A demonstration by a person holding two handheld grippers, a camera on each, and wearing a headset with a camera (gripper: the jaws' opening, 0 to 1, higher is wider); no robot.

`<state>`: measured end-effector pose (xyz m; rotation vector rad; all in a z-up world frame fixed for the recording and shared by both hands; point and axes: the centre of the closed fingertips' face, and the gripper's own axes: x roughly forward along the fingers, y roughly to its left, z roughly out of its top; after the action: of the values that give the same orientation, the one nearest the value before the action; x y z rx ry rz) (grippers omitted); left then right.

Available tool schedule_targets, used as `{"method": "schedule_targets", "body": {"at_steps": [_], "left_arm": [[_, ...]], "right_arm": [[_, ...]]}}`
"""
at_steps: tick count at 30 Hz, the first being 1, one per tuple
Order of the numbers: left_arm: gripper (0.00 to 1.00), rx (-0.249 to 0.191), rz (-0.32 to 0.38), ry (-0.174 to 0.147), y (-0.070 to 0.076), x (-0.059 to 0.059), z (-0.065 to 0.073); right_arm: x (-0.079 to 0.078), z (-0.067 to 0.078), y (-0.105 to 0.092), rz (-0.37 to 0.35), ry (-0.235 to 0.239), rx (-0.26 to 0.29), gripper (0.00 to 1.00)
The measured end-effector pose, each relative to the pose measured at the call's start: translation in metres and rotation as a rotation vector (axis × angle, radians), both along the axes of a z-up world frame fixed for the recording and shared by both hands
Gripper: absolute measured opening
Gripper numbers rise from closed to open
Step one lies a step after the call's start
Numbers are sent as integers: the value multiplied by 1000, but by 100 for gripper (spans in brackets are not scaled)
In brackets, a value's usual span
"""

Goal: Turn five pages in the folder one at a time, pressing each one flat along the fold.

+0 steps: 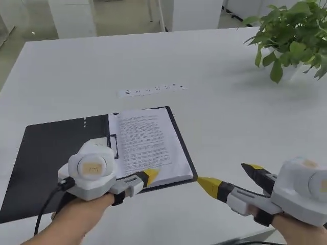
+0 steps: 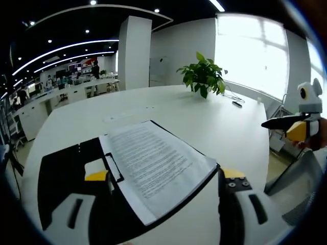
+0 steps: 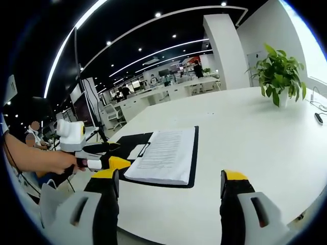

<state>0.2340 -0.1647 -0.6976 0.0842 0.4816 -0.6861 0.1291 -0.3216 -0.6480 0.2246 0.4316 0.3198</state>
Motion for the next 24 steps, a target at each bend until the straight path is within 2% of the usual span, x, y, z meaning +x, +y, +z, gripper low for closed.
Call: {"method": "schedule_targets", "body": {"at_steps": [9, 14, 20, 22, 24], "left_arm": [[75, 37, -36, 23, -37, 12, -31], [72, 33, -32, 33, -54, 15, -45], [67, 80, -15, 66, -59, 20, -68], [65, 73, -5, 84, -60, 21, -72], [64, 81, 0, 87, -62, 22, -77]], "right_arm": [[3, 1, 4, -16, 4, 7, 80], [6, 1, 6, -16, 6, 4, 80], [9, -3, 10, -12, 20, 8, 80], [9, -3, 11, -9, 20, 4, 80], [10, -4, 13, -7, 25, 6, 80]]}}
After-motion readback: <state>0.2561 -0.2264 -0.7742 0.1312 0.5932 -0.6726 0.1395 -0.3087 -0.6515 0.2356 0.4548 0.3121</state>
